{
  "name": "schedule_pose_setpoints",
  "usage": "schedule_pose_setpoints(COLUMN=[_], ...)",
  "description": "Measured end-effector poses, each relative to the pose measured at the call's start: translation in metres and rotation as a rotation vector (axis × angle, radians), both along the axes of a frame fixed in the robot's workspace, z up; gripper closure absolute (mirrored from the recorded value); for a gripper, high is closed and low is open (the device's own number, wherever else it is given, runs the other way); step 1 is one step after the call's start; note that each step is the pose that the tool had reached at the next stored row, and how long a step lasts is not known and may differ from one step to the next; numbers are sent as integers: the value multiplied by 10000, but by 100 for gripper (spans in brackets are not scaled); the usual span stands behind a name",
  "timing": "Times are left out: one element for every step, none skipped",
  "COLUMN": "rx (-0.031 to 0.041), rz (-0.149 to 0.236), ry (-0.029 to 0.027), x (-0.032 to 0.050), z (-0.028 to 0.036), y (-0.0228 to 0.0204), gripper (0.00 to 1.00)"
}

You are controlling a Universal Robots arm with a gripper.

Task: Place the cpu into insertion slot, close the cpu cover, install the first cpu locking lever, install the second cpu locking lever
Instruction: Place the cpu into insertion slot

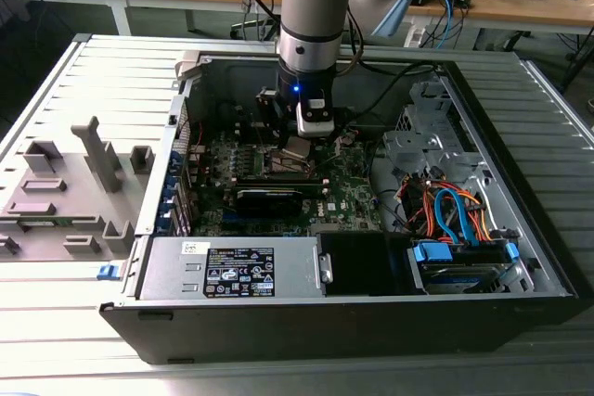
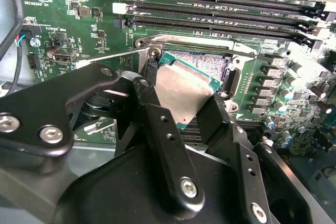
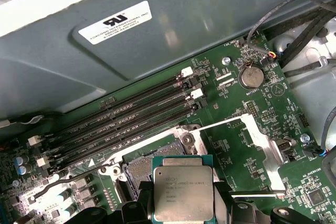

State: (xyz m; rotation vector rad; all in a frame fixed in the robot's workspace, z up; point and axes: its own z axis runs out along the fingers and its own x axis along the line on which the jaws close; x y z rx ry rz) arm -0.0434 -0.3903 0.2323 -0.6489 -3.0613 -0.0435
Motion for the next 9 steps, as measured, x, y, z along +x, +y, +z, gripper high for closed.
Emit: schedule_pose_setpoints(rx=[0,0,0,1,0,0,0,0,0], rz=[-14,-27,-46,-64,-76,-86,-96,-111,-126], ry=[0,0,0,0,0,0,0,0,0], x=[0,0,0,0,0,0,0,0,0], z=[-1,-2,-3,-5,-6,-7,-7,-9,-9], y=[0,0,0,0,0,0,0,0,0], gripper=[45,45,45,45,45,45,45,45,45])
